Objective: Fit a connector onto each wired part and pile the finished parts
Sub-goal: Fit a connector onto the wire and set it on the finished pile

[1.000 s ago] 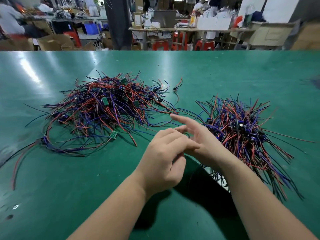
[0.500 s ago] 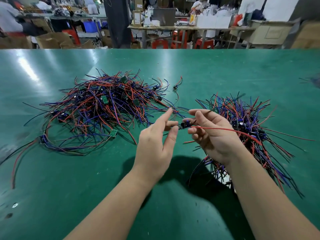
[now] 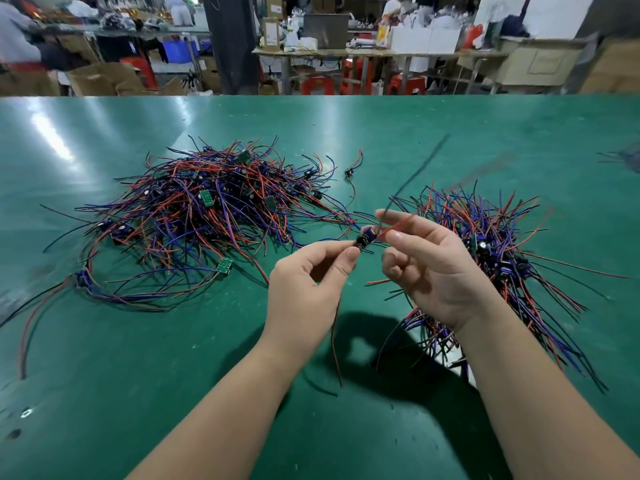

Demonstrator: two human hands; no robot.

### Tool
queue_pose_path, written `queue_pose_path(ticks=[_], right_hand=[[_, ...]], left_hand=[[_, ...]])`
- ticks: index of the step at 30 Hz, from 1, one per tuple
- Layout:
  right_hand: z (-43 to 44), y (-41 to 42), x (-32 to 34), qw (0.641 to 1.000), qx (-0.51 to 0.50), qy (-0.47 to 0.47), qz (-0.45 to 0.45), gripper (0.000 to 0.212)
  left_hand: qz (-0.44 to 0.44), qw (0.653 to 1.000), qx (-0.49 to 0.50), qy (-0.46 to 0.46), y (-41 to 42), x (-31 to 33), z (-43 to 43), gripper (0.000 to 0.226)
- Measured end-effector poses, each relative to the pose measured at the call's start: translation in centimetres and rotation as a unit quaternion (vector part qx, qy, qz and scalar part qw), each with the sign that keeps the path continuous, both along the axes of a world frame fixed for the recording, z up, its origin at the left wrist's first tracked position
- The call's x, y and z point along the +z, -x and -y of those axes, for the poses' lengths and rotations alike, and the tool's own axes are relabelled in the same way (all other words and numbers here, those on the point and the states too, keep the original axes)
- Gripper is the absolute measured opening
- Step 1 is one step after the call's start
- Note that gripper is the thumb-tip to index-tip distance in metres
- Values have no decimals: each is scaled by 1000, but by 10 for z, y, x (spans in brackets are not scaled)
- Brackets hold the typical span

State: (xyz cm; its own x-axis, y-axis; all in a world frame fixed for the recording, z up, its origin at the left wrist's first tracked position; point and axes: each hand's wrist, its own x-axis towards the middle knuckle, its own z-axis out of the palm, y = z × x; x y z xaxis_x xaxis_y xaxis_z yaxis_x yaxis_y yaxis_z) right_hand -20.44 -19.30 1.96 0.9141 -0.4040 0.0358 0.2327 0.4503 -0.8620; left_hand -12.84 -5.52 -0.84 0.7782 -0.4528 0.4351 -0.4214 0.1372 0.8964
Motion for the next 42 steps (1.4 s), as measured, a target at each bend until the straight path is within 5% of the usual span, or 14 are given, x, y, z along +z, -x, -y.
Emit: queue_pose_path(ticks=[5,8,15,24,31,37,42], right_hand=[[-1,0,-1,998,-9,59,-10,32],[-4,-3,-2,997,-41,59,-23,16],[-5,-2,-3,993,-10,111,-35,9],[-4,-1,-4,984,-32,121,-129,10],[-3,-2,-6,987,-30,114,-111,6],[8,-1,-7,967,-121,186,-123,11],[27,4,-2,958,-238,136,-85,14]], left_hand=[[-28,1000,-8,9,1,-1,-1,15],[-45,998,-37,-15,2,-2,-1,12],[-184,976,-116,-29,7,6,1,28],[-245,964,-100,-15,4,3,2,9],[-290,952,-100,-20,0,5,1,12],[-367,909,-168,-108,1,5,2,38],[-329,918,-188,-120,1,6,-1,17]])
